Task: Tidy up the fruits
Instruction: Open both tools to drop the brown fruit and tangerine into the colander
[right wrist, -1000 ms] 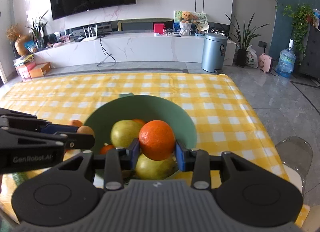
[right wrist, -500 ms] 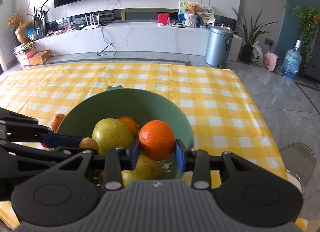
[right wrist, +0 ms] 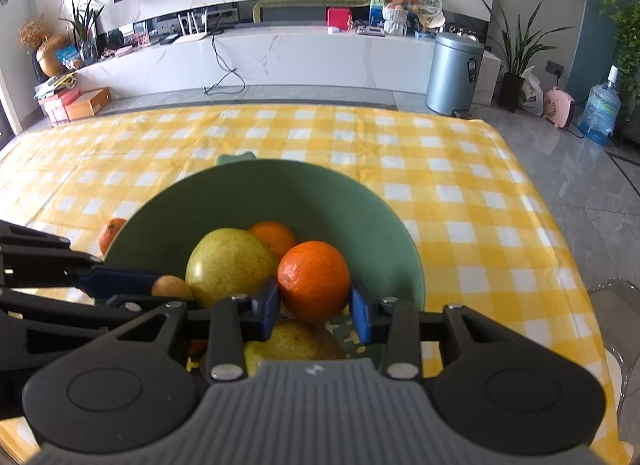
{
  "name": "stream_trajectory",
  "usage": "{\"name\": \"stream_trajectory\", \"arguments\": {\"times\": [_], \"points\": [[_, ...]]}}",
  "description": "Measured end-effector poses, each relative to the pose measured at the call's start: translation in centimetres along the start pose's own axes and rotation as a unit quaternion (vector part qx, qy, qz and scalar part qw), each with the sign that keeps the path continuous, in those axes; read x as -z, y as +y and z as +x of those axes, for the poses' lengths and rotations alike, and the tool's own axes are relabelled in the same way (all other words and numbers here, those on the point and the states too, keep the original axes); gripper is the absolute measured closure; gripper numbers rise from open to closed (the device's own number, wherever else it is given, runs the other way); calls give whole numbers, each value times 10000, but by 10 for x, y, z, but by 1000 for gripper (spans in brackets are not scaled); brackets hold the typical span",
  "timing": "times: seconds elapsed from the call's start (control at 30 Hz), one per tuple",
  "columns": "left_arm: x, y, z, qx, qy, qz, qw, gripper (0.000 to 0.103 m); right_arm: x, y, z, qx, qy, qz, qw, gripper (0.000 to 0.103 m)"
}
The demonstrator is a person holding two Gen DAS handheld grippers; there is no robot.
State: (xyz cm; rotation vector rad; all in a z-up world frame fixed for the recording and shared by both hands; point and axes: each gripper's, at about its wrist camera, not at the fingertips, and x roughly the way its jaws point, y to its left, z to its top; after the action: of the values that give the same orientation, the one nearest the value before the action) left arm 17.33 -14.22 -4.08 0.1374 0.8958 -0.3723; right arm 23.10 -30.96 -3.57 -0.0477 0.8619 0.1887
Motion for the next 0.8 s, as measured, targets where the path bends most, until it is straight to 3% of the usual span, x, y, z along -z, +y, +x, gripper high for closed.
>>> {"name": "stream_trajectory", "arguments": {"times": [0.03, 0.23, 0.43, 0.6, 0.67, 0.8], "points": [[0, -1, 1, -115, 0, 62, 9999, 75, 1, 1, 0, 28, -19, -22, 10000, 68], [0, 13, 2, 108, 54, -272, 9996, 74, 1, 2, 3, 68, -14, 13, 10000, 68], [1, 7, 0, -49, 72, -112, 9999, 71, 1, 4, -1, 147, -77, -76, 9998, 68], [2, 3, -1, -21, 70, -49, 10000, 63, 1, 4, -4, 201, -90, -89, 9997, 65], [2, 3, -4, -36, 44, -36, 10000, 60, 1, 3, -7, 252, -124, -66, 9996, 59], [2, 4, -11, -8, -60, -49, 10000, 48, 2, 0, -13, 268, -169, 11, 9995, 56]]}}
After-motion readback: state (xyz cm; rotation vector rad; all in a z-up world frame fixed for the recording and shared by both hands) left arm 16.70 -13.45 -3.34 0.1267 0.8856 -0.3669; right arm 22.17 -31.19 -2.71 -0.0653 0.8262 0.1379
